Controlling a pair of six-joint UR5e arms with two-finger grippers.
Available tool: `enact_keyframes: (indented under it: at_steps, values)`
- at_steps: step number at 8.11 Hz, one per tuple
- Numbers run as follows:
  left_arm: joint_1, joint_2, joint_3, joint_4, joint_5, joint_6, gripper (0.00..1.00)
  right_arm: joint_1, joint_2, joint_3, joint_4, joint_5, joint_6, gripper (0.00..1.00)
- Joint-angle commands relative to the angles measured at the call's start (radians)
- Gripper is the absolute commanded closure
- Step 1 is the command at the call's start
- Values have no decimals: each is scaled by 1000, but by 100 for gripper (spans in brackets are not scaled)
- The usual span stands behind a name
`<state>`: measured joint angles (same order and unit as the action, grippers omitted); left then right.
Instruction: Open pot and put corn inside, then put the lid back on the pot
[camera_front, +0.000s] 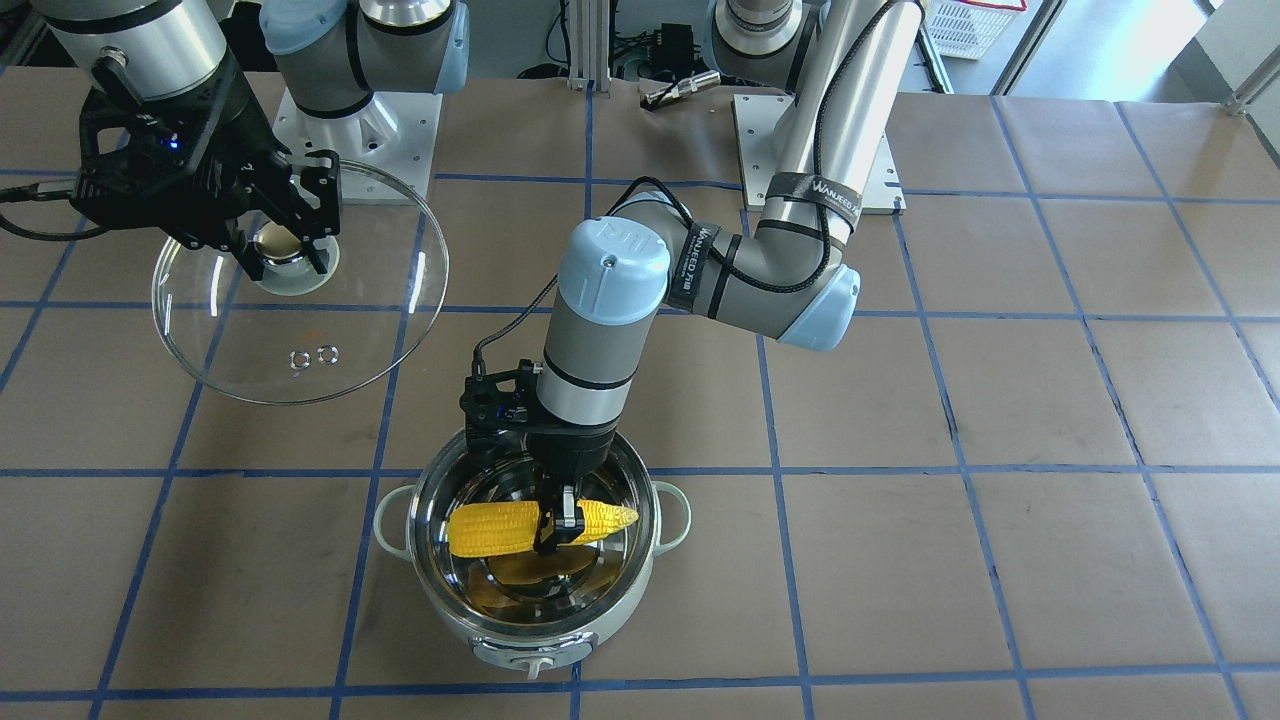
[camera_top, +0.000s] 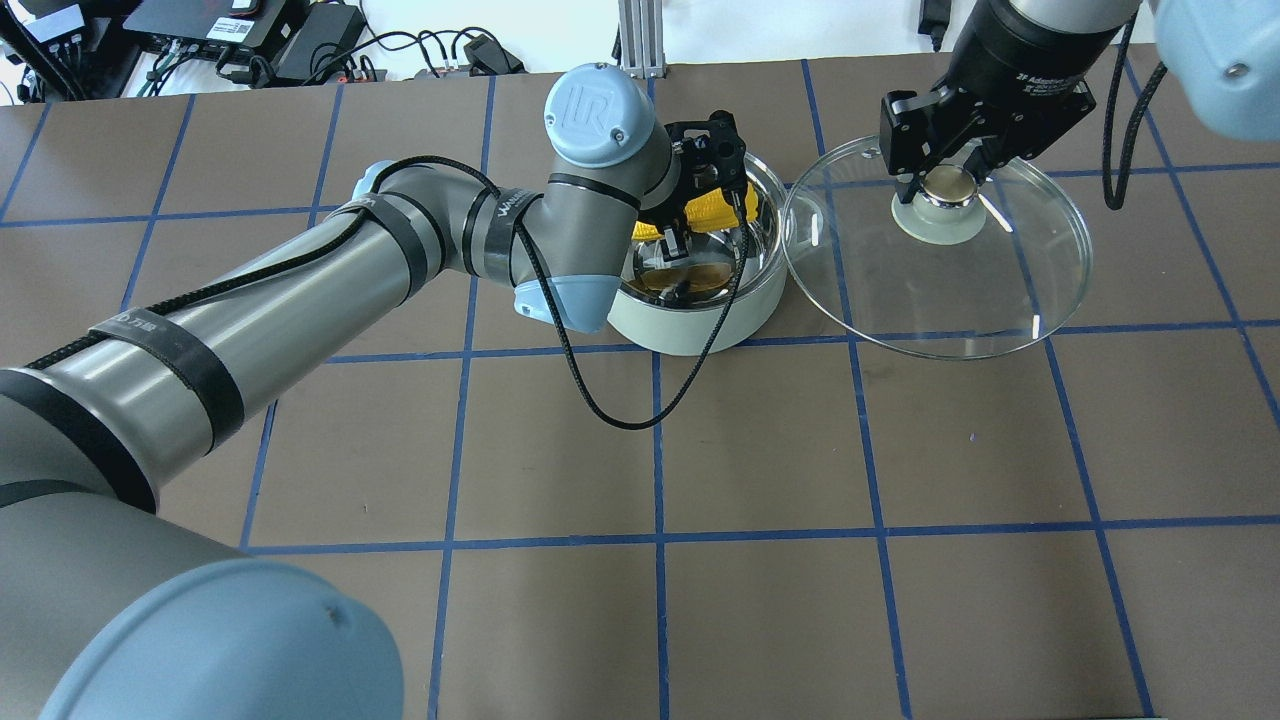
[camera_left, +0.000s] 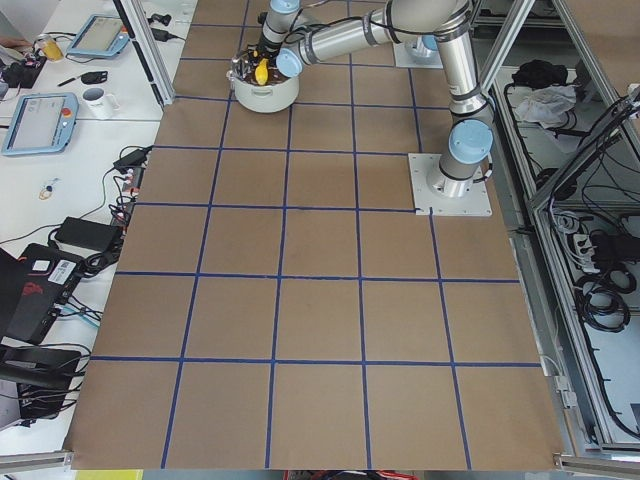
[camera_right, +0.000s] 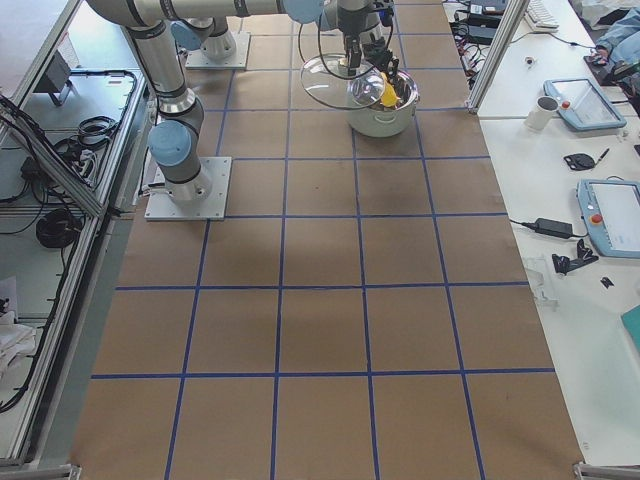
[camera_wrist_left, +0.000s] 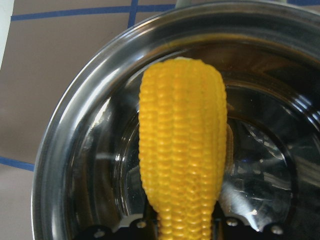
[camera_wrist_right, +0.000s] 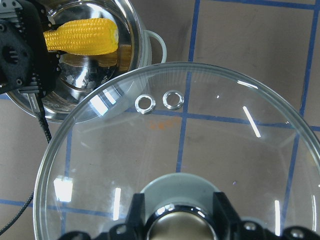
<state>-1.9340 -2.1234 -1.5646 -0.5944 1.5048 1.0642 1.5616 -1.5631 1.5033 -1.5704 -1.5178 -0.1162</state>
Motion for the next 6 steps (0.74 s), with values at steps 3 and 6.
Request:
enact_keyframes:
  at_steps: [3,6]
  values:
    - [0,2,0,19,9,-143,0,0,0,0,1,-5,-11,99]
    - [0,40,0,16,9,-187,0,0,0,0,-3,-4,-11,99]
